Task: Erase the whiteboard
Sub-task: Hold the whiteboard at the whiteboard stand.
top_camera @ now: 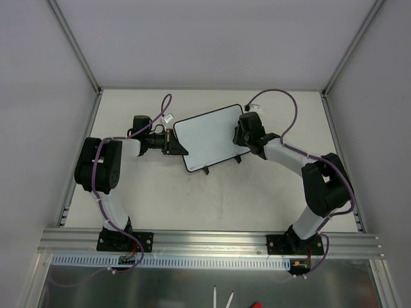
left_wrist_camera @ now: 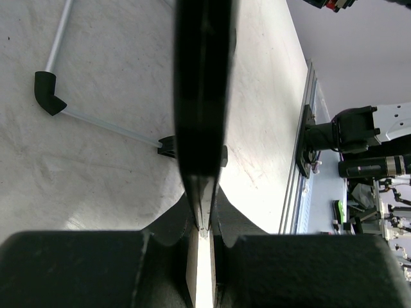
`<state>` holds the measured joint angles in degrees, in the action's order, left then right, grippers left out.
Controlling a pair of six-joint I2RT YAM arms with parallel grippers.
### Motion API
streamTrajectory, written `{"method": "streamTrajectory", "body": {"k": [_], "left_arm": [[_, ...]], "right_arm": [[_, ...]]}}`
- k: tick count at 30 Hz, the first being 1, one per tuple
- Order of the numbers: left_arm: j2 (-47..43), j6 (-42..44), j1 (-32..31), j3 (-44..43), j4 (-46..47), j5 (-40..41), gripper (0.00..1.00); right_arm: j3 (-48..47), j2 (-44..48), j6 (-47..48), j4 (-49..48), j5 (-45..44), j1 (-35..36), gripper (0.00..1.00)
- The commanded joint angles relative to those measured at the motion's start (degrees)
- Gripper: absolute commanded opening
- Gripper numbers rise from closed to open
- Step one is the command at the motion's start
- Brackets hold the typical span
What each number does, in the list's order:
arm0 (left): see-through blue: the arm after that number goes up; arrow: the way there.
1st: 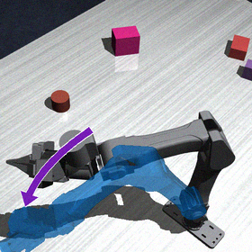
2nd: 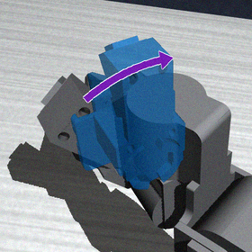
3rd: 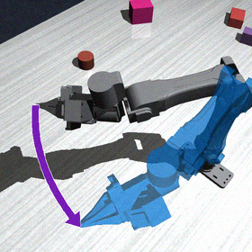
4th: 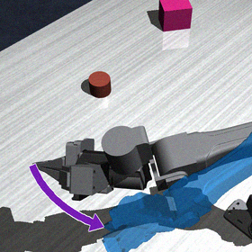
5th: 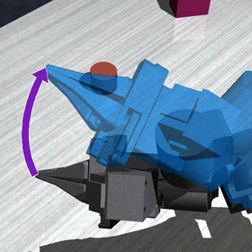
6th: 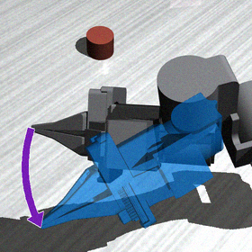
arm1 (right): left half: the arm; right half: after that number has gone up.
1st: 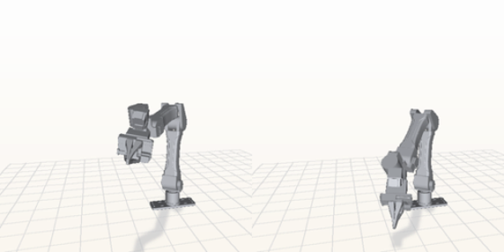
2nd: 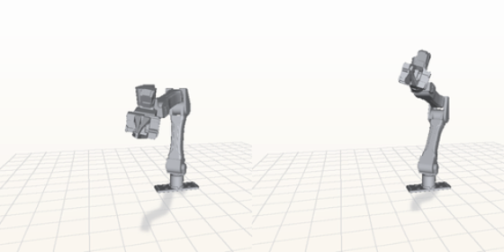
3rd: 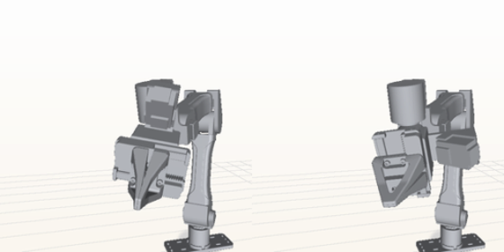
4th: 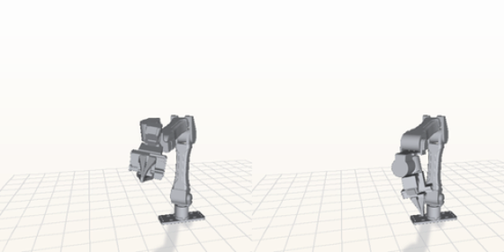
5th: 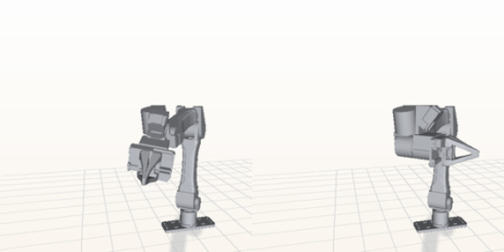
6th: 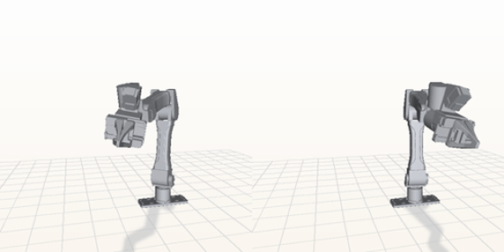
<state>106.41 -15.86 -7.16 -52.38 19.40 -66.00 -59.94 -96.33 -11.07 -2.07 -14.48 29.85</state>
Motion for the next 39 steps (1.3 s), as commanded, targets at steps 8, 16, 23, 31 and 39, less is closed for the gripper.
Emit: {"method": "streamTrajectory", "body": {"k": [8, 16, 23, 31, 39], "left_arm": [[-0.6, 0.5, 0.7, -0.8, -1.9, 2.5, 0.0], [-0.5, 0.5, 0.7, -0.9, -1.9, 2.5, 0.0], [-0.6, 0.5, 0.7, -0.9, -1.9, 2.5, 0.0], [-0.6, 0.5, 0.7, -0.8, -1.8, 2.5, 0.0], [-0.8, 0.6, 0.7, -0.6, -1.8, 2.6, 0.0]], "right_arm": [[-14.8, -9.3, 6.3, 18.4, 4.2, -0.6, 0.0], [-22.9, -11.0, 7.4, 20.3, 5.4, 0.1, 0.0], [-27.9, -12.6, 7.8, 21.5, 6.5, 2.2, 0.0], [-30.9, -15.1, 6.9, 21.9, 9.0, 6.4, 0.0], [-32.7, -16.5, 6.4, 22.8, 7.3, 5.8, 0.0]]}}
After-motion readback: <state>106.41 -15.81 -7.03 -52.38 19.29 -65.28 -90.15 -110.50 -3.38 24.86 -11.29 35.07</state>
